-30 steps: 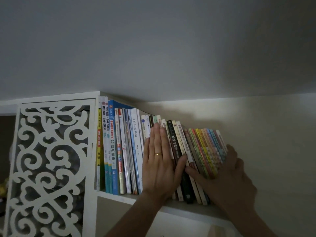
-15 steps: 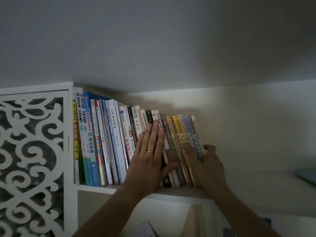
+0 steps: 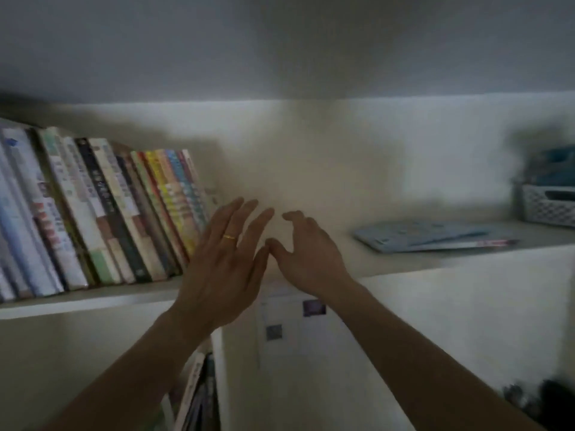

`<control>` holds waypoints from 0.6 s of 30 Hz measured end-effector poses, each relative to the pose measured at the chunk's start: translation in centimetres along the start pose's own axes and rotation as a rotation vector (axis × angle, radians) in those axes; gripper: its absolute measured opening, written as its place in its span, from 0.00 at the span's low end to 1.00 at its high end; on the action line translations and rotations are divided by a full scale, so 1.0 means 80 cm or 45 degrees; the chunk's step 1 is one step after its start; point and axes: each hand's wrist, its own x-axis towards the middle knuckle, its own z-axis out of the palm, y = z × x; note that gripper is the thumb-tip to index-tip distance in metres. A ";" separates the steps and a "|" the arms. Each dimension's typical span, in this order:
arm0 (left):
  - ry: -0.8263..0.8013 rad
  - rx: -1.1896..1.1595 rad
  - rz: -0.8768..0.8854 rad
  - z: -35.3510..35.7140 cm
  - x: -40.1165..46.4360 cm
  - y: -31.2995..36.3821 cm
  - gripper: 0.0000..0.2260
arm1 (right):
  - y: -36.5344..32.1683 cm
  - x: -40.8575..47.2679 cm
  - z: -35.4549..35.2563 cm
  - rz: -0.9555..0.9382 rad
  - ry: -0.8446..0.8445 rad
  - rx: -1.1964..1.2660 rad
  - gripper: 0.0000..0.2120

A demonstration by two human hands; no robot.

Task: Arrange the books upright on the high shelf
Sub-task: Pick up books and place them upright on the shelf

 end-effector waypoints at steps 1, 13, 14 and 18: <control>-0.045 -0.089 0.031 0.014 0.013 0.021 0.22 | 0.026 -0.005 -0.019 -0.033 0.050 -0.084 0.24; -0.803 -0.596 -0.220 0.150 0.203 0.205 0.35 | 0.306 -0.014 -0.289 0.593 0.125 -0.486 0.42; -0.846 -0.580 -0.236 0.159 0.204 0.206 0.36 | 0.322 -0.008 -0.301 0.654 -0.001 -0.435 0.51; -0.842 -0.503 -0.362 0.176 0.201 0.205 0.37 | 0.364 0.014 -0.305 0.589 -0.372 -0.360 0.54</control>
